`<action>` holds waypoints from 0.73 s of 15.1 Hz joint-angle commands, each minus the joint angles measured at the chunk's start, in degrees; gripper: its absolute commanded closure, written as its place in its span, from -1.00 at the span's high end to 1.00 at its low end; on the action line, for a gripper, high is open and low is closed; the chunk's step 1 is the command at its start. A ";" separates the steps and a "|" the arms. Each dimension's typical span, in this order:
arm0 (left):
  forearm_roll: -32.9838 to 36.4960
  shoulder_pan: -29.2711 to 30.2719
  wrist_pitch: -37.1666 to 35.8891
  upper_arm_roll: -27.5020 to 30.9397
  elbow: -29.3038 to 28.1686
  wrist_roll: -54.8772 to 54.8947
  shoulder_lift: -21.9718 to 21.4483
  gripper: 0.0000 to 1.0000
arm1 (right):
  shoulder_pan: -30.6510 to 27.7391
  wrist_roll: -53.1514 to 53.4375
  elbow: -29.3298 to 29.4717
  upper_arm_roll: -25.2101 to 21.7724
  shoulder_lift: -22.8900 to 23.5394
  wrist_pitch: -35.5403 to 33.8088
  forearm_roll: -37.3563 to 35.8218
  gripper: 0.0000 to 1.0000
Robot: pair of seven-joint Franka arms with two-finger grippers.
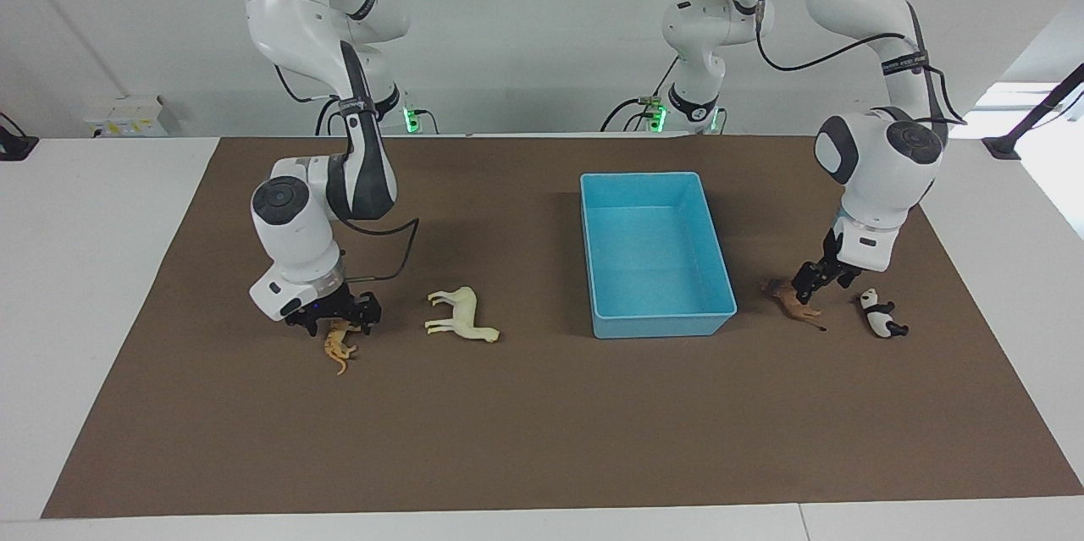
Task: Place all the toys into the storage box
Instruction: 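Grasp the brown horse with the left gripper while the right gripper grasps the dog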
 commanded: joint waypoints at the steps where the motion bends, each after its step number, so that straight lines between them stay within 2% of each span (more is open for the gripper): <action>1: 1.10 -0.57 3.75 -0.19 -1.84 -1.44 1.96 1.00 | -1.10 -1.24 -1.84 0.25 -1.40 1.57 -0.05 1.00; 4: 1.19 -1.19 3.85 -0.19 -2.81 -1.44 2.32 1.00 | -1.63 -1.15 -2.63 0.25 -1.22 3.76 -0.05 1.00; 11: 1.28 -1.28 5.60 -0.19 -6.06 -1.17 2.50 0.97 | -1.45 -1.07 -3.33 0.25 -1.14 4.03 -0.05 1.00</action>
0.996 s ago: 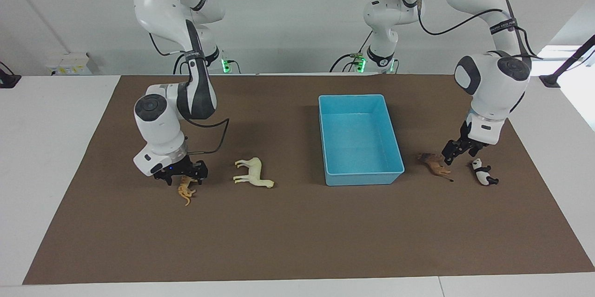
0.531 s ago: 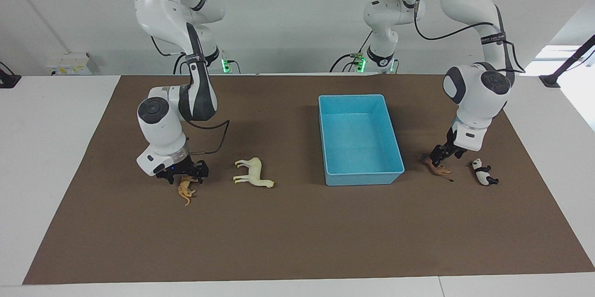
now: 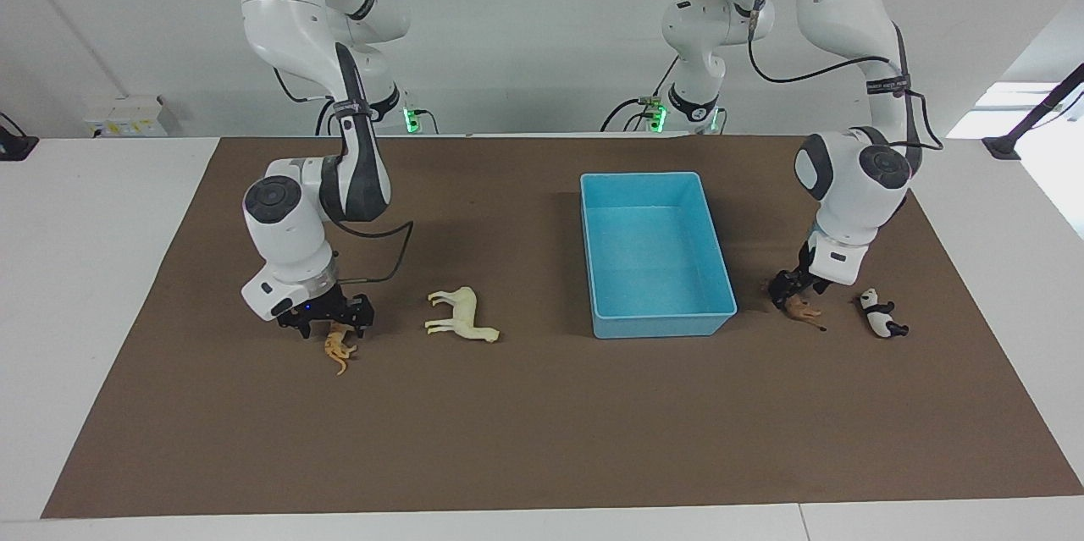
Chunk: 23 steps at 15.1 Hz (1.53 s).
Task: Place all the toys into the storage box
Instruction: 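Carry the brown horse into the blue box and open the left gripper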
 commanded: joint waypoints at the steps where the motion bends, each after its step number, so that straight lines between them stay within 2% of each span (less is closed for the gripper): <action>1: 1.17 -0.46 2.46 0.37 -2.05 -1.03 -0.60 0.67 | -0.58 -0.97 -2.28 0.41 -1.10 2.44 -0.05 1.00; 3: 1.17 -0.55 2.20 0.37 -2.05 -1.03 -0.60 -0.08 | -0.67 -0.97 -3.07 0.41 -0.93 4.02 -0.05 1.00; 5: 1.26 -0.64 1.67 0.37 -1.44 -1.03 -0.60 -0.59 | -0.32 -0.79 -3.07 0.41 -0.49 4.46 -0.05 1.00; 6: 1.26 -0.64 1.06 0.37 -1.00 -1.03 -0.60 -0.75 | -0.40 -0.88 -3.07 0.41 -0.49 4.47 -0.05 1.00; 7: 1.26 -0.64 0.09 0.28 0.57 -1.29 -0.52 -0.76 | -0.32 -0.79 -3.07 0.41 -0.49 4.38 -0.05 1.00; 9: 1.17 -1.42 -5.85 0.28 5.47 -1.99 -0.69 -0.76 | -0.58 -0.79 -2.98 0.41 -0.49 4.20 -0.05 0.66; 10: 1.17 -1.95 -10.24 0.11 8.46 -3.57 -1.13 -0.76 | -0.75 -0.79 -2.72 0.41 -0.40 4.20 -0.05 0.38; 13: 0.91 -5.98 -24.57 -0.24 17.43 -9.10 -2.36 -0.75 | -0.93 -0.44 -2.54 0.41 -0.40 4.38 -0.05 -0.95; 15: -0.58 -9.32 -32.66 -0.42 23.84 -14.54 -2.27 -0.75 | -1.19 -0.35 -2.45 0.41 -0.31 4.47 -0.05 -1.00; 17: -1.29 -13.71 -35.86 -0.42 24.49 -19.99 -3.23 -0.74 | -1.37 -0.44 -2.45 0.41 -0.31 4.64 -0.05 -1.00; 19: -1.29 -18.90 -34.90 -0.33 19.95 -26.58 -5.25 -0.64 | -1.37 -0.44 -2.28 0.41 -0.31 4.73 -0.05 -1.00; 21: -1.29 -22.07 -30.61 -0.33 13.27 -28.19 -7.89 -0.30 | -1.37 -0.44 -2.10 0.41 -0.22 4.64 -0.05 -1.00; 22: -1.29 -23.22 -28.85 -0.33 10.72 -28.89 -9.12 0.04 | -1.37 -0.44 -1.49 0.41 -0.22 4.12 -0.05 -1.00; 23: -1.29 -23.49 -28.57 -0.33 9.65 -29.24 -9.56 0.99 | -1.37 -0.53 -1.05 0.41 -0.31 3.77 -0.05 -1.00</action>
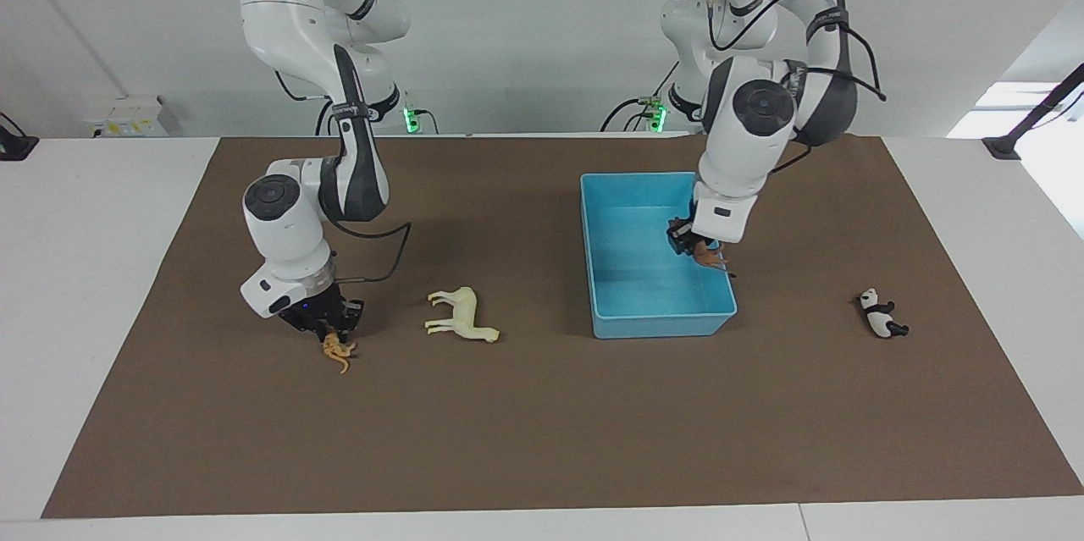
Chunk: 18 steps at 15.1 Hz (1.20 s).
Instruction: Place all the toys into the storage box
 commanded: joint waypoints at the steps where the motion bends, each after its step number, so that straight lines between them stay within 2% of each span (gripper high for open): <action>1: -0.55 -1.12 2.63 0.99 -6.25 -0.82 -4.17 1.00 | -0.79 -0.53 0.93 0.46 -0.06 0.18 -0.08 -1.00; 5: 0.15 1.67 1.84 1.69 -3.80 1.02 -4.88 1.00 | -0.35 -0.53 4.70 0.46 -2.34 -6.56 -0.08 -1.00; 9: 0.76 14.14 7.00 1.60 -4.05 23.91 -4.26 1.00 | 2.02 -0.27 13.30 1.42 -5.94 -19.82 0.00 -1.00; 10: 0.76 17.65 10.68 1.69 -4.84 29.88 -4.17 1.00 | 3.33 0.34 16.46 2.65 -6.30 -23.78 0.53 -1.00; 13: 1.03 24.44 20.18 1.78 -4.94 43.79 -1.38 1.00 | 9.65 12.17 25.69 4.94 -5.78 -29.52 4.91 -1.00; 15: 5.05 29.00 25.54 1.69 -4.50 48.38 1.44 1.00 | 16.06 22.53 27.56 5.12 -4.81 -27.00 9.21 -1.00; 16: 5.68 30.94 27.92 1.60 -4.58 50.05 2.41 1.00 | 18.44 25.80 27.65 5.12 -4.54 -23.15 11.93 -1.00; 18: 5.69 32.53 31.87 1.69 -4.32 54.88 5.56 1.00 | 23.45 28.12 26.69 5.12 -4.28 -17.33 14.15 -1.00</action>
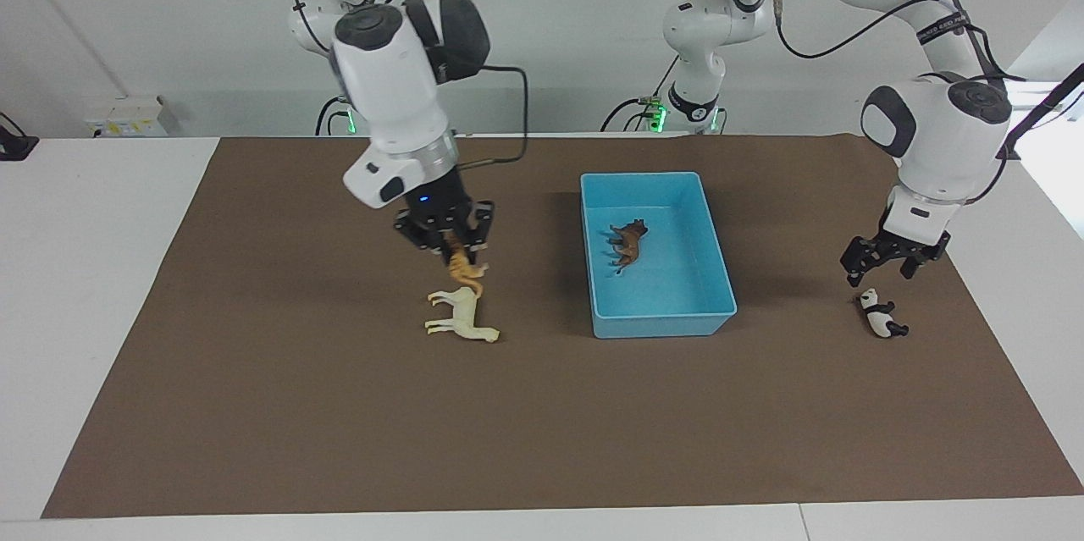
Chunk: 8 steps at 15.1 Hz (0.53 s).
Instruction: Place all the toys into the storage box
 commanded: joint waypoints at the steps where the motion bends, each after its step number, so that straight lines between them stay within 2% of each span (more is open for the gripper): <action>1: 1.40 2.01 6.46 -0.68 0.97 4.57 4.88 1.00 | 4.98 3.49 0.92 -0.30 2.16 4.76 2.87 -1.00; 3: 1.40 3.15 8.75 -0.68 2.30 4.92 8.13 1.00 | 9.46 8.31 1.01 -0.38 3.47 7.30 2.78 -1.00; 5: 1.40 3.68 10.78 -0.77 1.77 4.84 9.37 1.00 | 12.45 10.97 1.09 -0.47 6.54 12.13 1.82 -1.00; 6: 1.40 3.68 11.05 -0.77 1.77 4.84 10.08 1.00 | 14.47 11.93 2.05 -0.82 9.95 12.93 1.29 -1.00; 8: 1.40 4.12 12.45 -0.77 1.60 4.84 11.13 1.00 | 15.72 13.95 5.64 -0.83 17.41 19.23 -2.03 -1.00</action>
